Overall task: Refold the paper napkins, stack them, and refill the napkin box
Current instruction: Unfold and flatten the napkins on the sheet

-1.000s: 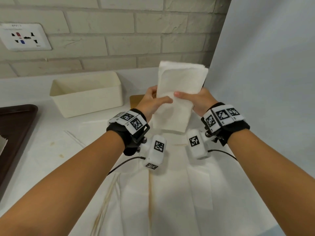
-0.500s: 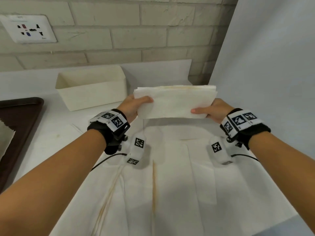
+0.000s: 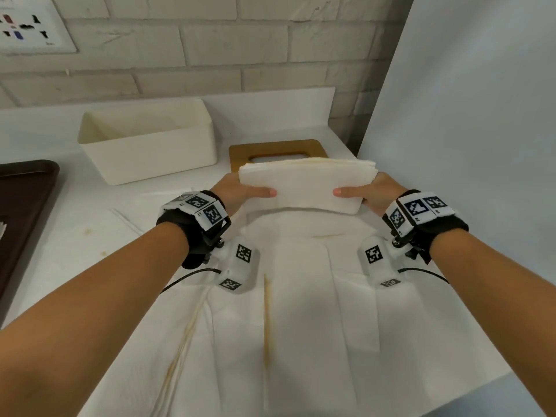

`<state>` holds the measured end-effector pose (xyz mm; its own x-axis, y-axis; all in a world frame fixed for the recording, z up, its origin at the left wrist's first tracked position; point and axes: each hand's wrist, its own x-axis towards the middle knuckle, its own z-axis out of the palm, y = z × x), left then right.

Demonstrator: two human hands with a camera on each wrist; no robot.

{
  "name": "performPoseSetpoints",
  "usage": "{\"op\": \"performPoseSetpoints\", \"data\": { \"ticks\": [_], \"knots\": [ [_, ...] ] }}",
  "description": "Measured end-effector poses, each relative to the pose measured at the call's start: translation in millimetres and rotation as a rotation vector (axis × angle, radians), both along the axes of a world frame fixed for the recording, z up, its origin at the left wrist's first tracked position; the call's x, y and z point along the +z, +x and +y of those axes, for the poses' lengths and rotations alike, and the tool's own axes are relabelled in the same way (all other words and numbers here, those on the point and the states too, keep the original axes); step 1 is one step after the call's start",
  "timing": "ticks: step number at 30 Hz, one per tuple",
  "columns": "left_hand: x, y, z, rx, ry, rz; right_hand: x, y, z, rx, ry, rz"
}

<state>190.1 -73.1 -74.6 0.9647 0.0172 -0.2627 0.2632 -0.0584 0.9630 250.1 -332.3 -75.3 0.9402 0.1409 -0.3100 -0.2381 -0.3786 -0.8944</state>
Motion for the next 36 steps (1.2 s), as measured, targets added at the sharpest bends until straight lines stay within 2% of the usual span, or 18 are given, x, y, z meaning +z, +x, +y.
{"op": "performPoseSetpoints", "data": {
  "ticks": [2,5,8,11,15,17,20,24,29,36],
  "knots": [
    [0,1,0,0.001,-0.039,0.012,3,-4,0,0.033,0.001,0.038],
    [0,0,-3,0.011,-0.106,0.028,-5,1,-5,0.114,-0.111,0.099],
    [-1,0,-2,-0.015,-0.101,0.054,-11,6,-7,0.168,-0.134,0.097],
    [-9,3,2,-0.042,-0.084,0.077,6,-9,3,0.187,-0.086,0.138],
    [-6,-1,2,-0.038,-0.086,0.101,-5,2,-2,0.149,-0.097,0.108],
    [-7,-3,2,-0.041,-0.111,0.105,-17,11,-6,0.152,-0.041,0.106],
    [-10,-4,2,-0.041,-0.105,0.109,-6,3,-2,0.111,0.000,0.110],
    [-10,-4,3,-0.065,-0.064,0.092,-3,0,-2,0.155,-0.005,0.139],
    [-17,2,-1,-0.012,-0.057,0.040,-7,6,1,0.190,0.028,0.101],
    [-5,6,-10,0.166,-0.081,-0.028,-4,18,1,0.088,0.119,0.009]
  ]
}}
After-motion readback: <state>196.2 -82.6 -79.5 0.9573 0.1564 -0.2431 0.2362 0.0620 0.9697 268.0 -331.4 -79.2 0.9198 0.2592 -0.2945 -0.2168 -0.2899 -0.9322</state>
